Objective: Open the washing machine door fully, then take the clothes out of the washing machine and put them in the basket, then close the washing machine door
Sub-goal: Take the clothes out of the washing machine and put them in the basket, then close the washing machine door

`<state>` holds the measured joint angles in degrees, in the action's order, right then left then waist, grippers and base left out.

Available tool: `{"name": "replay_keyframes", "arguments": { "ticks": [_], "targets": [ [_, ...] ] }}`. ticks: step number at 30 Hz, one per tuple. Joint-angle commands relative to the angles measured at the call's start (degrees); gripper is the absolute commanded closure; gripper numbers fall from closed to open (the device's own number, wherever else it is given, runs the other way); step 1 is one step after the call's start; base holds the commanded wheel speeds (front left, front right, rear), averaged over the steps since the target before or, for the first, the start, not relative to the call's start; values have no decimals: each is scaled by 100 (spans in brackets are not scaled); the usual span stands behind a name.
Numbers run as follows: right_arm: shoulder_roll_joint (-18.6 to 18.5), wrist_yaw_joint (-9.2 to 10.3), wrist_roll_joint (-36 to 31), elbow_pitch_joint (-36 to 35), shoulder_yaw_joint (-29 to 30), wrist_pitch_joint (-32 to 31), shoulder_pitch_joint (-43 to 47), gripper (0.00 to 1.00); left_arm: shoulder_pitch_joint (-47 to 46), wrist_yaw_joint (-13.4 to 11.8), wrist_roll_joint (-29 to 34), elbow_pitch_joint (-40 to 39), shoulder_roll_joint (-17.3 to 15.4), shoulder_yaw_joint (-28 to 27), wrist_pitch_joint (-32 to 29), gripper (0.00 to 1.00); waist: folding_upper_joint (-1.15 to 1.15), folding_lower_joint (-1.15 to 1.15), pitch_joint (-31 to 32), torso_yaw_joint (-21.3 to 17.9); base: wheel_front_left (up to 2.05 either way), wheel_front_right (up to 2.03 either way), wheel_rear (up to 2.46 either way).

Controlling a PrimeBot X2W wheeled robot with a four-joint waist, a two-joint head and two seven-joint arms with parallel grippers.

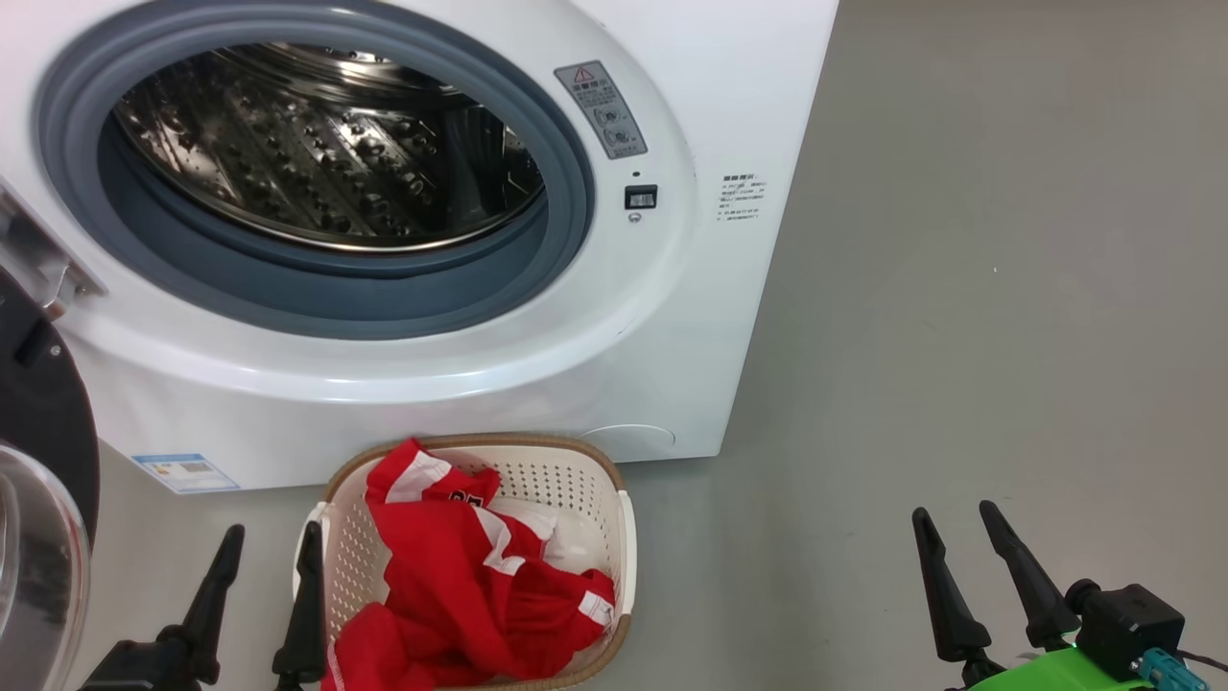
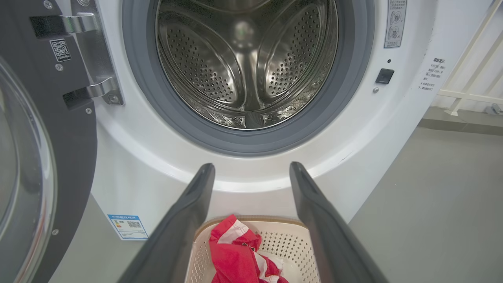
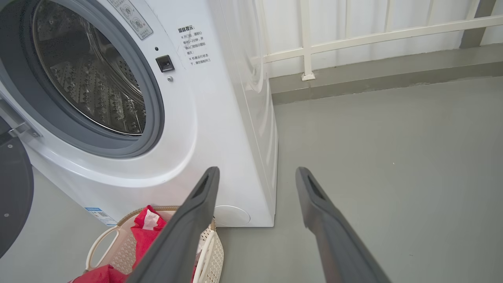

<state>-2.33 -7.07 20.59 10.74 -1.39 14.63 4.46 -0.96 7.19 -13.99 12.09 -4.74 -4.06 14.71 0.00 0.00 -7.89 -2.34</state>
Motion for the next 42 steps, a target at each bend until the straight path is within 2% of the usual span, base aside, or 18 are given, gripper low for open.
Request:
{"name": "replay_keyframes", "arguments": {
  "ticks": [1,26,34,42],
  "targets": [
    [-54,-42,-44,-160,-108,37,-55,0,-6,30,86,-177,-62,-229,29,0,0,0,-11,5,0,0,0],
    [-54,-42,-30,-169,-110,37,-134,0,-101,30,124,-241,15,-360,29,0,0,0,-65,17,-4,4,0],
    [-54,-42,-23,-153,-102,37,-174,0,-138,30,150,-254,46,-391,29,0,0,0,-96,24,-104,104,0],
    [-54,-42,-18,-143,-105,37,-195,0,-162,30,102,-244,31,-351,29,0,0,0,-88,19,-193,193,0]
  ]
}}
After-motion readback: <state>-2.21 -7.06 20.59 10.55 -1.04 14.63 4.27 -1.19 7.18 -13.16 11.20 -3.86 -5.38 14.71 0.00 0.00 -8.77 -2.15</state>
